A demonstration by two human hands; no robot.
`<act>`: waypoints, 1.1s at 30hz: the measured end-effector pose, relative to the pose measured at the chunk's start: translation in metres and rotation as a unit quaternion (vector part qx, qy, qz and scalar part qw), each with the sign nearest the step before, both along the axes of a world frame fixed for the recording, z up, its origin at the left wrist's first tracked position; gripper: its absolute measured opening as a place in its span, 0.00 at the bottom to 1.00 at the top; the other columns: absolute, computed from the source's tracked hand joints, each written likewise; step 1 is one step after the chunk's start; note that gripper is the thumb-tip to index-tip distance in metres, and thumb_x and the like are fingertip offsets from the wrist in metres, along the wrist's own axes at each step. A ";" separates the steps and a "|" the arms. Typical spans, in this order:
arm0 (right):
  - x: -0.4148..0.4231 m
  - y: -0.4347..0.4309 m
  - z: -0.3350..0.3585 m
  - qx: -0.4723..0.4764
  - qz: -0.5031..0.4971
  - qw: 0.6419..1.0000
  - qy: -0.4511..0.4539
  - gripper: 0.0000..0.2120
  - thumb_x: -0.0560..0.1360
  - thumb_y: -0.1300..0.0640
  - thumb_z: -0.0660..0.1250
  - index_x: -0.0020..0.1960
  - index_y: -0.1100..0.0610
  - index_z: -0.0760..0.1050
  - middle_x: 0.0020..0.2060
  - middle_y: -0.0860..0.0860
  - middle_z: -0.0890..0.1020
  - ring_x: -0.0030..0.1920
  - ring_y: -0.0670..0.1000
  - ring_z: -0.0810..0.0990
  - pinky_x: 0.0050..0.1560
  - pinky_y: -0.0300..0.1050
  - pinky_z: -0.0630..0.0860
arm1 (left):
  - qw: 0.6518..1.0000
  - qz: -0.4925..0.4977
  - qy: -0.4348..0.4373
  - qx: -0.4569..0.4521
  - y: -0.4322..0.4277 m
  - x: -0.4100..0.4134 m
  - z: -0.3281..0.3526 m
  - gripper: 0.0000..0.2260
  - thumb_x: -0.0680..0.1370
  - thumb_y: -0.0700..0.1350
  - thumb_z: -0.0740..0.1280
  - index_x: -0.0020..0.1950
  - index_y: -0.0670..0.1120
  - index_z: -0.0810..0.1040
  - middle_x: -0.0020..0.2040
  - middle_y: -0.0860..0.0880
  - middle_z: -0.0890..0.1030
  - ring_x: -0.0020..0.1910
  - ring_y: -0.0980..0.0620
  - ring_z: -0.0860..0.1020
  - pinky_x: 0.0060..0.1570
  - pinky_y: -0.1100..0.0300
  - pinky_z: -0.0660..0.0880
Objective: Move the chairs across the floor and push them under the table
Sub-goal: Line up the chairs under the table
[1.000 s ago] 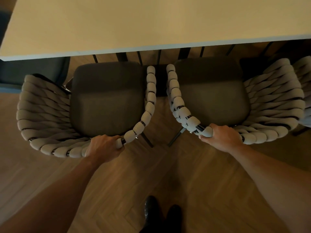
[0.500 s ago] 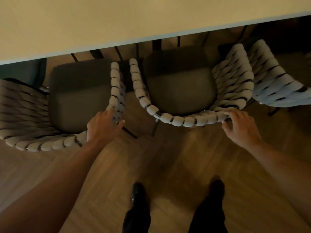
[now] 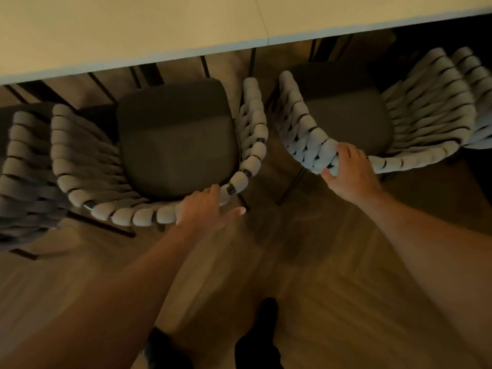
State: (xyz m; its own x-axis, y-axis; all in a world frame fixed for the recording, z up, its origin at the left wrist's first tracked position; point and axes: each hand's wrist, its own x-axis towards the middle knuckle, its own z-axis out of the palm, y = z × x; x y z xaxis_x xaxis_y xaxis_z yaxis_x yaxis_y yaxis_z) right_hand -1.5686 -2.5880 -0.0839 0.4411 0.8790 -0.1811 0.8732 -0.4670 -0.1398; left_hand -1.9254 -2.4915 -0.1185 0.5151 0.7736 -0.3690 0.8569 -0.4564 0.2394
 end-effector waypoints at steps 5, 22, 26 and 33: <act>0.047 0.043 -0.033 -0.037 0.008 0.999 0.030 0.30 0.81 0.38 0.68 0.72 0.58 0.69 0.64 0.59 0.80 0.61 0.62 0.80 0.59 0.59 0.75 | 0.997 0.020 0.054 -0.053 0.034 0.039 -0.032 0.29 0.75 0.79 0.59 0.60 0.58 0.77 0.45 0.56 0.80 0.43 0.52 0.81 0.41 0.55 0.77; 0.072 0.068 -0.059 -0.045 0.055 0.991 -0.113 0.27 0.81 0.28 0.55 0.58 0.52 0.71 0.26 0.48 0.65 0.28 0.55 0.75 0.30 0.45 0.73 | 0.997 0.002 0.071 0.005 0.039 0.031 -0.050 0.27 0.77 0.76 0.59 0.65 0.61 0.77 0.35 0.57 0.78 0.34 0.58 0.78 0.34 0.59 0.77; 0.072 0.068 -0.062 -0.029 0.053 0.992 -0.114 0.28 0.81 0.29 0.56 0.60 0.53 0.72 0.27 0.48 0.65 0.28 0.53 0.73 0.30 0.44 0.68 | 0.997 0.002 0.071 0.006 0.039 0.032 -0.046 0.25 0.78 0.76 0.59 0.62 0.60 0.78 0.33 0.58 0.75 0.31 0.58 0.76 0.31 0.60 0.73; 0.068 0.071 -0.061 -0.024 0.039 0.992 -0.116 0.28 0.82 0.28 0.53 0.61 0.52 0.72 0.31 0.53 0.76 0.31 0.55 0.78 0.32 0.46 0.74 | 0.997 -0.005 0.072 0.036 0.038 0.030 -0.046 0.28 0.76 0.78 0.56 0.58 0.59 0.80 0.34 0.58 0.78 0.31 0.60 0.75 0.28 0.62 0.67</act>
State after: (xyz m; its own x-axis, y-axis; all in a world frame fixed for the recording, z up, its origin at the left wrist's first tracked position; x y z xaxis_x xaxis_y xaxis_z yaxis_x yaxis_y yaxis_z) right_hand -1.5008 -2.5167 -0.1451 0.4060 0.9052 -0.1256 0.9134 -0.3972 0.0893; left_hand -1.8956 -2.4532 -0.1642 0.4679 0.7964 -0.3830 0.8757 -0.4763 0.0794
